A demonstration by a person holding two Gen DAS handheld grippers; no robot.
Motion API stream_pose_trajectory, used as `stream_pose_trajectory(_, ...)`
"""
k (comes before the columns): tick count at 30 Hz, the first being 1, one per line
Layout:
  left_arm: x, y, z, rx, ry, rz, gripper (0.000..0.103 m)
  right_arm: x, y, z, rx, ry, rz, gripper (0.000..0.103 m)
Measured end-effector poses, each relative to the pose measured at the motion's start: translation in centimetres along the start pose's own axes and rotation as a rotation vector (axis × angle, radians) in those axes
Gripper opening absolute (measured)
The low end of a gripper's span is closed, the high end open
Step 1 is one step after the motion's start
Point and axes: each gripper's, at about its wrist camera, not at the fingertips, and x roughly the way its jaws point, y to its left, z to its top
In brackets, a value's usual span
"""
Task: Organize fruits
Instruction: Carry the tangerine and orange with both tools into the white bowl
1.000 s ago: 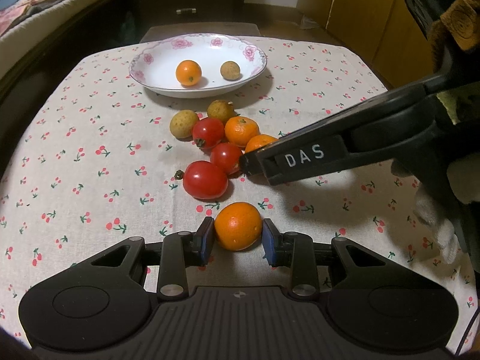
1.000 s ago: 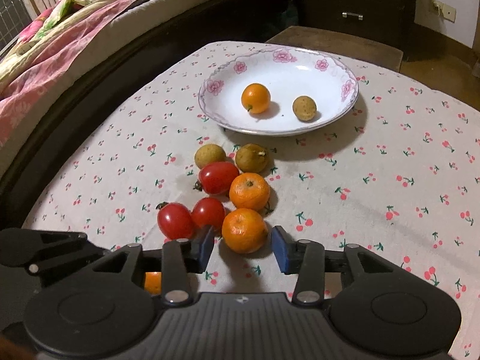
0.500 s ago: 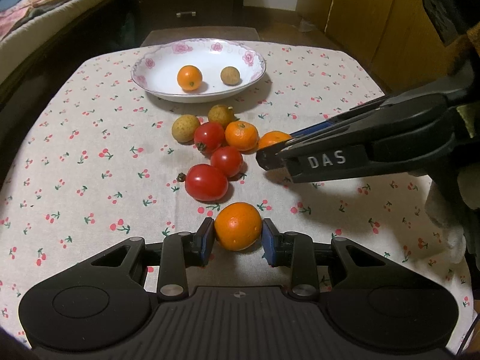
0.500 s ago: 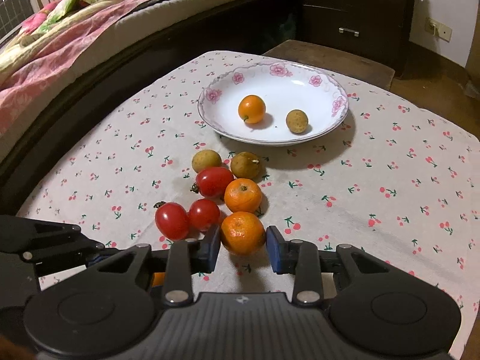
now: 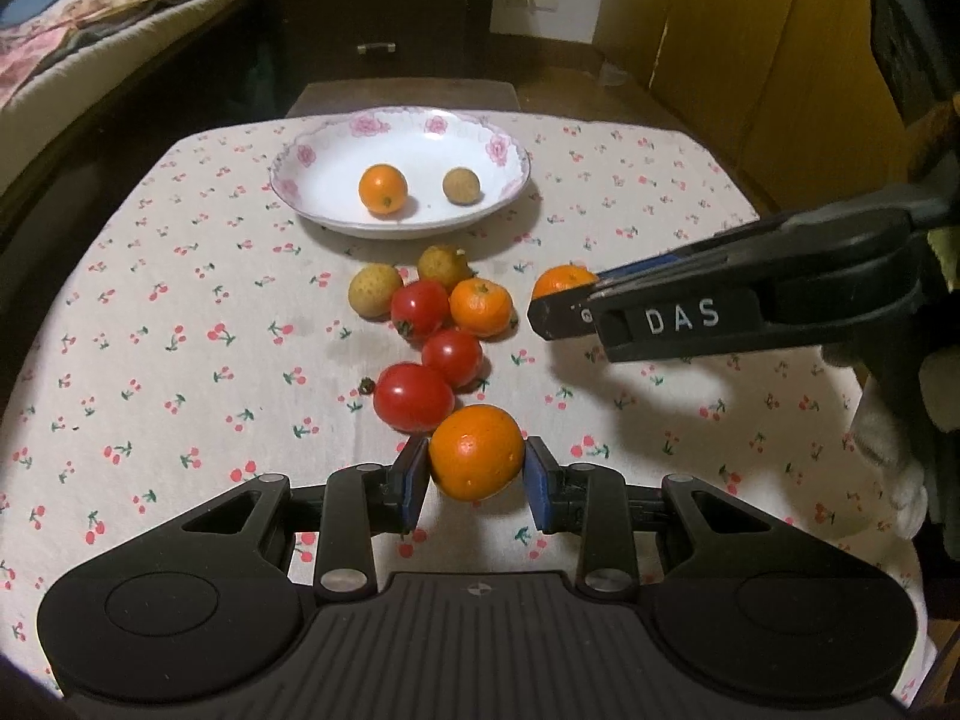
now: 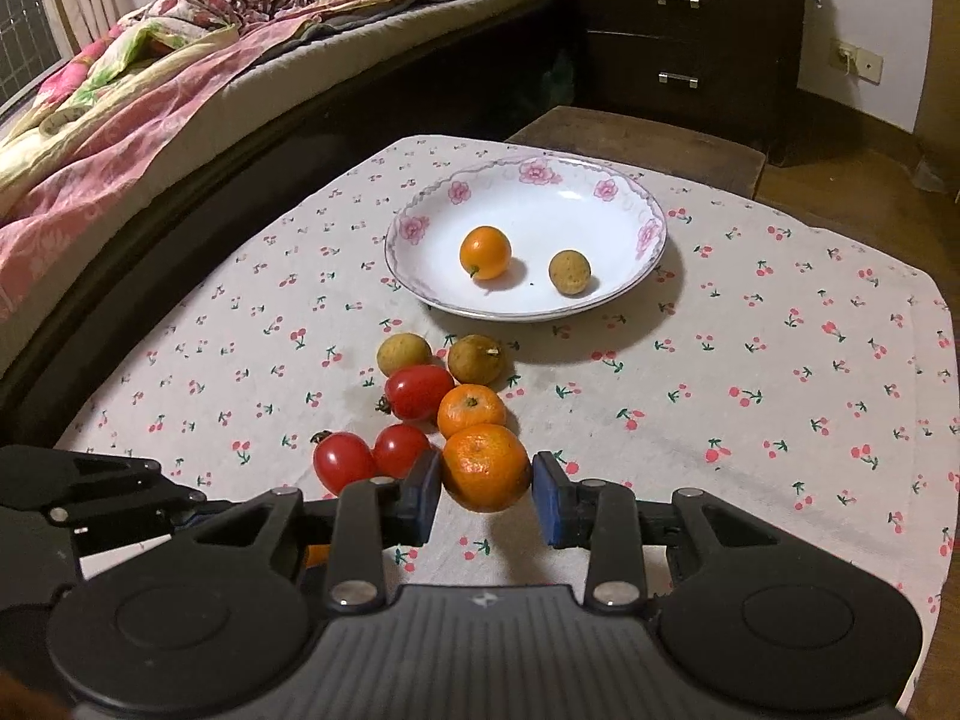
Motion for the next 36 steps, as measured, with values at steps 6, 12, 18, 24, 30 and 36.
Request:
stream_pose_trajectory(6, -0.3, 0.9, 1.6, -0.034, -0.04, 0.015, 0.042, -0.1, -0.2, 0.4, 0.01, -0.015, -0.002, 0.04)
stream_pose_trajectory(12, 0.3, 1.5, 3.7, -0.051, -0.073, 0.036, 0.042, 0.0, -0.9, 1.3, 0.031, -0.034, -0.01, 0.04)
stream_pose_trajectory(18, 1.8, 2.2, 6.3, -0.065, -0.092, 0.049, 0.042, 0.4, -1.6, 2.8, 0.046, -0.057, -0.022, 0.04)
stream_pose_trajectory(24, 3.9, 3.4, 8.9, -0.09, -0.095, 0.053, 0.042, 1.9, -3.2, 5.2, 0.085, -0.073, -0.028, 0.04)
stream_pose_trajectory(30, 6.4, 4.3, 10.5, -0.095, -0.075, 0.074, 0.042, 4.1, -4.3, 6.7, 0.083, -0.051, -0.031, 0.04)
stream_pose_trajectory(36, 8.0, 5.1, 11.0, -0.117, -0.052, 0.076, 0.041, 5.7, -5.2, 7.7, 0.091, -0.04, -0.017, 0.04)
